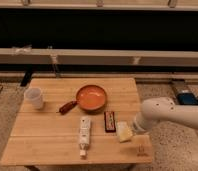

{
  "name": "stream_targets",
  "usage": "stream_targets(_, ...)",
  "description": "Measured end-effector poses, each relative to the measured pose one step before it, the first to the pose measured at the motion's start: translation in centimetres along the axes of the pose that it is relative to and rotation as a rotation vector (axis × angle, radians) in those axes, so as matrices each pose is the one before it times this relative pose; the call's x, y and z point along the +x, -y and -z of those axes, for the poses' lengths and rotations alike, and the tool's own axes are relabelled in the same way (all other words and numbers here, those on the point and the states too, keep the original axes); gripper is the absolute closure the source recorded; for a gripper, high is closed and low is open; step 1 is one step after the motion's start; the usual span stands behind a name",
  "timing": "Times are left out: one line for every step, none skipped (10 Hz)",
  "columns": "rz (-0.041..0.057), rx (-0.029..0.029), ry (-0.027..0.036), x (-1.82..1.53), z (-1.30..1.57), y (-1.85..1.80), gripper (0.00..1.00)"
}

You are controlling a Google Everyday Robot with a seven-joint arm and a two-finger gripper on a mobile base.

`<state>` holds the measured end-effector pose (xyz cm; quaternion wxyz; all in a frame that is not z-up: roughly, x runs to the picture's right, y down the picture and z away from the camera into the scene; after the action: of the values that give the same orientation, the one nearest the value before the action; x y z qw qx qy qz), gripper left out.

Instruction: Place the white sponge in the ceramic bowl

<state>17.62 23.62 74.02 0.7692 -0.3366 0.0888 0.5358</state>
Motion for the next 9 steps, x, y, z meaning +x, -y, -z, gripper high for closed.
stream_targets(0.00003, 0.00000, -0.00004, 0.002, -0.001, -0.001, 0.20)
stream_targets(-0.00002, 0.00003, 0.00002, 0.003, 0.001, 0.003, 0.20)
stream_targets(0.00147, 0.00031, -0.00141, 0.050, -0.040, -0.026, 0.20)
stream_targets(0.00446, 0.01017, -0.00299, 0.153, -0.209, -0.103, 0.20)
stream_targets(0.00433, 0.01152, -0.00395, 0.064, -0.427, -0.364, 0.20)
stream_targets(0.01061, 0.01501, -0.00700, 0.043, -0.691, -0.675, 0.20)
stream_targets(0.01146, 0.00884, -0.00424, -0.086, -0.576, -0.425, 0.20)
stream_targets(0.00505, 0.01004, -0.00564, 0.115, -0.513, -0.054, 0.20)
stream_targets(0.01134, 0.00921, -0.00288, -0.241, -0.421, -0.274, 0.20)
